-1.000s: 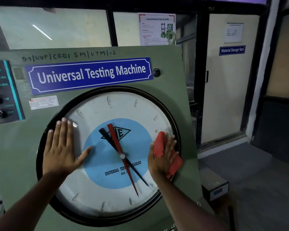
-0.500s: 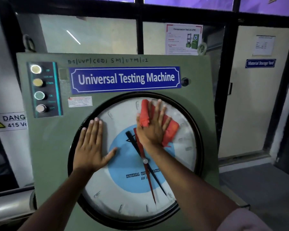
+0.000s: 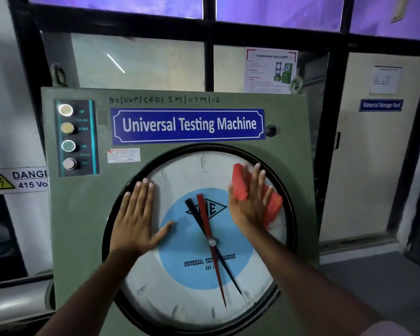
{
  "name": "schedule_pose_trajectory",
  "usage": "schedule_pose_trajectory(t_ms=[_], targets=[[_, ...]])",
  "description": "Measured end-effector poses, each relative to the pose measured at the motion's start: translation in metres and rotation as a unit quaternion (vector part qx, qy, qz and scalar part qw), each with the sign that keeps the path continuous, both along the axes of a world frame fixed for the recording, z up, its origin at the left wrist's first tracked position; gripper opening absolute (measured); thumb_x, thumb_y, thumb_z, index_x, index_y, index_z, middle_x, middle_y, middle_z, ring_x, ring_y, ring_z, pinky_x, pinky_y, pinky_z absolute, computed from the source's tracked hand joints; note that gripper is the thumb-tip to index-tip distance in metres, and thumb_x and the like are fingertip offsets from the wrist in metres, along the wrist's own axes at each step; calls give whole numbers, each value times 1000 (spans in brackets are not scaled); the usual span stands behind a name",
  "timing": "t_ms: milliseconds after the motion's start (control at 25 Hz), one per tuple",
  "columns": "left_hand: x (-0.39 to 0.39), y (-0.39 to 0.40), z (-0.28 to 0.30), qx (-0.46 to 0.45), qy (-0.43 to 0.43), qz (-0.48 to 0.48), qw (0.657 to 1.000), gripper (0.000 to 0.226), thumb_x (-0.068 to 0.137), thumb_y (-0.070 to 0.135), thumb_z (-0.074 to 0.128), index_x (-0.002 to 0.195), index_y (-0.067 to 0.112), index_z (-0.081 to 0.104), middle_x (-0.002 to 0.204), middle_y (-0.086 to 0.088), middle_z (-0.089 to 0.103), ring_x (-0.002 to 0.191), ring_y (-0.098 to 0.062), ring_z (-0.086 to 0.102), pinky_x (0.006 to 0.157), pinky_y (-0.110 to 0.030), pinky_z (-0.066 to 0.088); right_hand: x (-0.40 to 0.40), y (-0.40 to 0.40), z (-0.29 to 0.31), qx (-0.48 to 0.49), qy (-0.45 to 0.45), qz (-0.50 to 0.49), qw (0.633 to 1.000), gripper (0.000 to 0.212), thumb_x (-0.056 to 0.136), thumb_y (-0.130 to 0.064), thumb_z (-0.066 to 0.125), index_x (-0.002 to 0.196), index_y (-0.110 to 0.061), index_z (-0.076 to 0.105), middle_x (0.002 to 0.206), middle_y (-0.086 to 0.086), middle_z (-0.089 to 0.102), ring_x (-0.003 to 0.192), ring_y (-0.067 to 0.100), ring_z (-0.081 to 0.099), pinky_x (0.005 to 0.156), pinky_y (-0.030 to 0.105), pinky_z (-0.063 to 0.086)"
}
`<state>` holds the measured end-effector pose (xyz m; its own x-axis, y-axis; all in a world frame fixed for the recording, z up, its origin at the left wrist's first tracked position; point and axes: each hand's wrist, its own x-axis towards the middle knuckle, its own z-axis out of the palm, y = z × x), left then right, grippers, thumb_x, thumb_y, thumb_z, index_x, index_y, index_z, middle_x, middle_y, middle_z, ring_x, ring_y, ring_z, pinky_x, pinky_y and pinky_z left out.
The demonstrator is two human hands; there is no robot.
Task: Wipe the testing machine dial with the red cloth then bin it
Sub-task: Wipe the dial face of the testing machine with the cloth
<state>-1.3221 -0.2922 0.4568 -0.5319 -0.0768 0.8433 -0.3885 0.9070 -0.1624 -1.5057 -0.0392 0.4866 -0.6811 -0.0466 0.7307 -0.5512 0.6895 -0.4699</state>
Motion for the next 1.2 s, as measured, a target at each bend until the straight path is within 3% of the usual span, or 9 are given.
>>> schedule_pose_trajectory(t_ms=[120, 240, 360, 480, 560, 640, 760, 920, 1200], targets=[[0, 0, 0, -3, 4, -1, 1000, 112, 95, 81, 37, 173, 5, 12, 183, -11, 8, 170, -24, 6, 138, -42, 1, 15, -47, 41, -36, 4, 34, 999, 79, 106, -58, 33, 169, -32, -6, 178, 2, -12, 164, 26, -12, 129, 65, -1], [0, 1, 1, -2, 10, -5, 1000, 111, 94, 80, 37, 172, 4, 15, 183, -12, 11, 170, -24, 7, 138, -42, 2, 30, -63, 28, 120, 126, 81, 981, 76, 105, -64, 26, 169, -35, -3, 179, 1, -9, 165, 28, -9, 130, 61, -4], [3, 5, 3, 0, 3, -2, 1000, 111, 94, 79, 38, 171, 2, 17, 182, -13, 12, 170, -24, 6, 138, -42, 2, 27, -38, -7, 213, 188, 100, 953, 74, 106, -64, 28, 170, -36, 1, 179, -1, -3, 165, 25, -2, 129, 64, 10], [3, 4, 2, -3, 2, -6, 1000, 111, 95, 79, 39, 172, 3, 15, 182, -14, 10, 170, -26, 8, 138, -42, 1, 19, -14, -24, 146, 110, 67, 981, 73, 107, -58, 29, 169, -35, -2, 179, 3, -4, 165, 26, -2, 128, 65, 17], [2, 2, 1, -1, 3, -12, 1000, 111, 95, 80, 38, 172, 4, 13, 183, -12, 8, 170, -27, 10, 138, -43, 2, 10, -17, 4, 14, 23, 25, 999, 76, 107, -53, 32, 168, -33, -9, 178, 7, -8, 165, 28, -3, 127, 67, 16], [1, 0, 0, 1, -1, -13, 1000, 112, 95, 81, 38, 173, 5, 12, 183, -11, 8, 170, -28, 12, 138, -43, 2, 0, -25, 52, -56, 0, 16, 998, 78, 108, -50, 37, 166, -33, -13, 178, 8, -9, 165, 28, -4, 127, 67, 12], [-1, -3, 0, 3, 2, -15, 1000, 113, 95, 82, 40, 173, 6, 11, 183, -10, 9, 170, -27, 11, 138, -42, 1, -4, -46, 102, -38, 28, 40, 998, 75, 108, -56, 33, 168, -35, -7, 178, 2, -11, 164, 25, -14, 129, 65, -1], [0, -3, 0, 18, 12, -13, 1000, 115, 93, 85, 39, 173, 8, 12, 183, -10, 9, 170, -25, 11, 138, -40, 2, 20, -89, 113, 17, 91, 89, 992, 71, 105, -64, 31, 168, -42, 7, 179, -5, -3, 163, 24, -17, 128, 63, -12], [1, 0, -6, 63, 47, -18, 997, 118, 91, 88, 38, 173, 7, 9, 184, -9, 5, 170, -22, 7, 138, -37, 3, 69, -147, 96, 141, 247, 165, 944, 74, 101, -68, 42, 167, -38, 26, 177, -4, 17, 165, 23, 1, 129, 63, -6]])
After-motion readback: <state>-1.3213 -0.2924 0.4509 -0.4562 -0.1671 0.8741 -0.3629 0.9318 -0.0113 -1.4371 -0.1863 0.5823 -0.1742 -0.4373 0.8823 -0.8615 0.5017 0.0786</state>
